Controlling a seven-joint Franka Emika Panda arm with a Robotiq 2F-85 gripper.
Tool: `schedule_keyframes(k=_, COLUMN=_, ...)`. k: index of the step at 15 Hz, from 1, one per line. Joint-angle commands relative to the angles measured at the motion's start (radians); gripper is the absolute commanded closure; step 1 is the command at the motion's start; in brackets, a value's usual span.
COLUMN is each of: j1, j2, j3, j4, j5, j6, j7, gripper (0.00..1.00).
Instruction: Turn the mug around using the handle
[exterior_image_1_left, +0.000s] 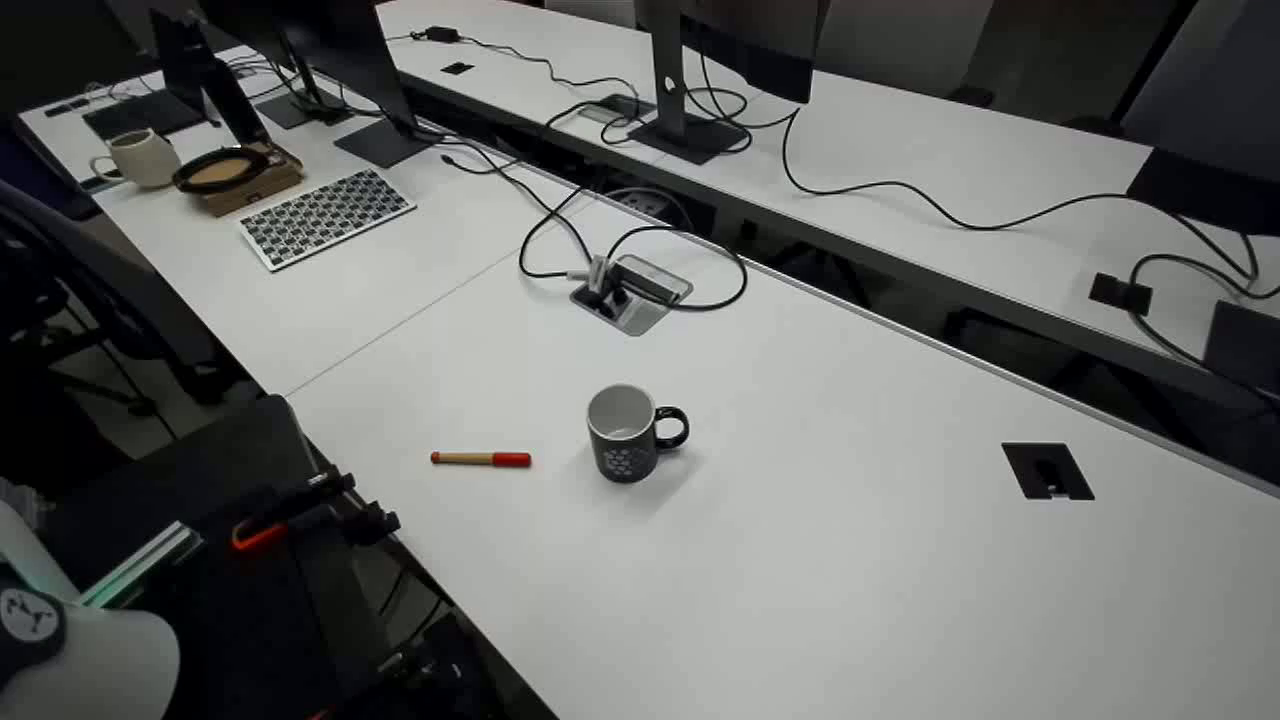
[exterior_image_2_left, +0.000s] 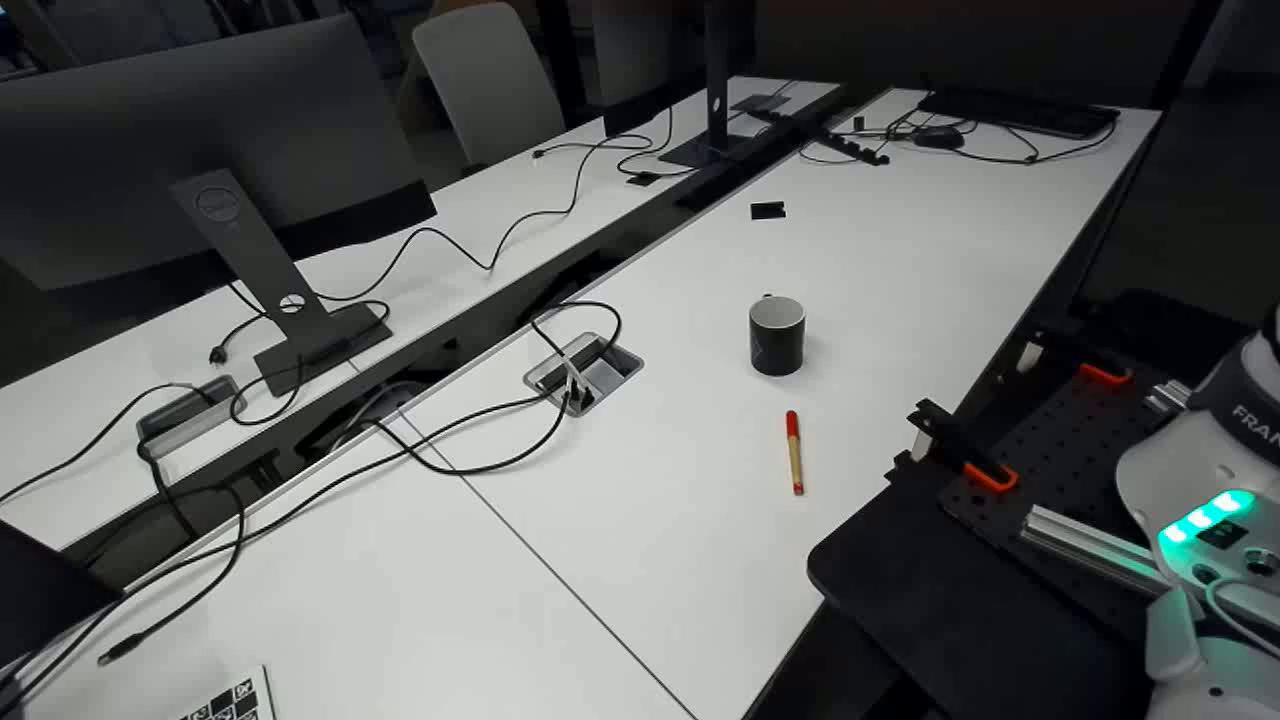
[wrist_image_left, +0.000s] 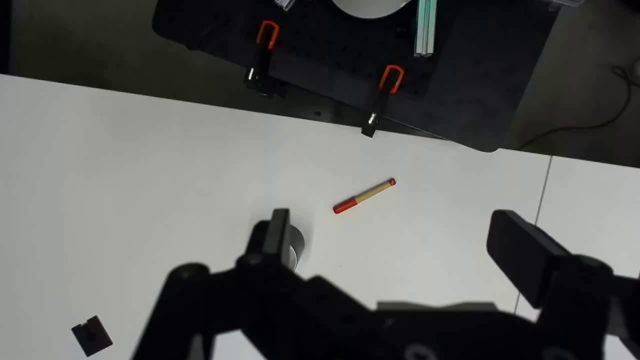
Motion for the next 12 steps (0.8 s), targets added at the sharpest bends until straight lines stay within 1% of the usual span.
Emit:
schedule_keyframes(k=1, j1=0.019, j2=0.004, j3=-0.013, j4=0.003, j5=-0.007, j6=-0.002, j7=0.01, gripper=0.0)
schedule_keyframes(k=3, j1=0.009, j2=0.013, j3=-0.006, j4=0.001, j5=-0.005, j6=0.011, j7=0.04, gripper=0.0)
schedule_keyframes(k=7, j1=0.008, j2=0.029, j3=-0.016, j4=-0.008, j5=0.029, j6=0.041, j7=0.068, gripper=0.0)
schedule_keyframes(k=9, j1=0.001, j2=0.036, j3=-0.018, j4=-0.014, j5=0.058, j6=0.079, j7=0.108, gripper=0.0)
schedule_keyframes(k=12, j1=-0.021, j2=0.057, j3=-0.009, j4=-0.028, j5=0.117, j6=0.171, j7=0.22, gripper=0.0)
